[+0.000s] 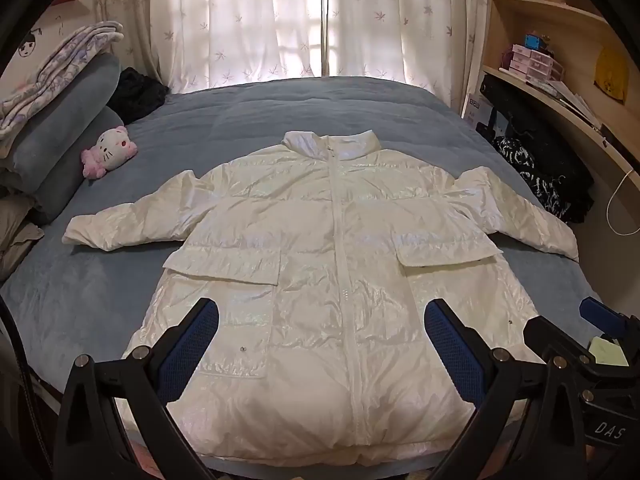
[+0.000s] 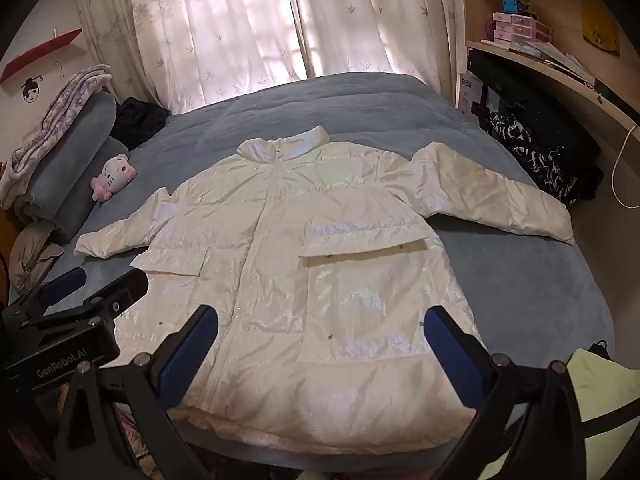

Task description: Fold large clothes

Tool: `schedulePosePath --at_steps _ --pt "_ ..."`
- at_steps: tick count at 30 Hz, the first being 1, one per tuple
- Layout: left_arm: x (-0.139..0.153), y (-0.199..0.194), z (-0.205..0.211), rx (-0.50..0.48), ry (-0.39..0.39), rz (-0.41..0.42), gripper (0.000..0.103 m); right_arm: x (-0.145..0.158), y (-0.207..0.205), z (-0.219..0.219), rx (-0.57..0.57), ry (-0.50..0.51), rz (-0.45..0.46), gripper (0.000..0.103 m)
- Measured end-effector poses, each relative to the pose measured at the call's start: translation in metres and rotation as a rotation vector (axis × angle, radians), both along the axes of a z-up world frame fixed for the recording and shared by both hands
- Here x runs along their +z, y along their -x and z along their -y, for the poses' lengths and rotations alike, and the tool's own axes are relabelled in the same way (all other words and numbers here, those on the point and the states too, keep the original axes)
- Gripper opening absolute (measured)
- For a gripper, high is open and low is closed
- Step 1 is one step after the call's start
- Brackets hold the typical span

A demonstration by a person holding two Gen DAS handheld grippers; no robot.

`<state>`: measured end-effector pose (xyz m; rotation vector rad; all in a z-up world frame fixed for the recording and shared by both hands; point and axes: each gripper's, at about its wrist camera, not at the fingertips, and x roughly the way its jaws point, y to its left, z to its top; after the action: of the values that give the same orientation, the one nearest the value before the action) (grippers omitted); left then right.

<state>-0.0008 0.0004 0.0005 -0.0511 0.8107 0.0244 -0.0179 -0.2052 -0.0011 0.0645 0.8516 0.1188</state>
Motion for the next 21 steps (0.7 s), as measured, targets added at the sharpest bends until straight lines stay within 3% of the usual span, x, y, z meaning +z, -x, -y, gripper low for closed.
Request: schedulePosePath --at_steps 9,21 --pt "0.005 0.006 -0.002 0.003 -0.037 0.009 0.102 -0.012 -0.002 -0.013 0.013 0.001 -0.009 0.103" --pt "0.005 0.006 -0.007 0.004 -0.028 0.003 0.101 -0.002 0.001 -0.013 0.014 -0.005 -0.021 0.103"
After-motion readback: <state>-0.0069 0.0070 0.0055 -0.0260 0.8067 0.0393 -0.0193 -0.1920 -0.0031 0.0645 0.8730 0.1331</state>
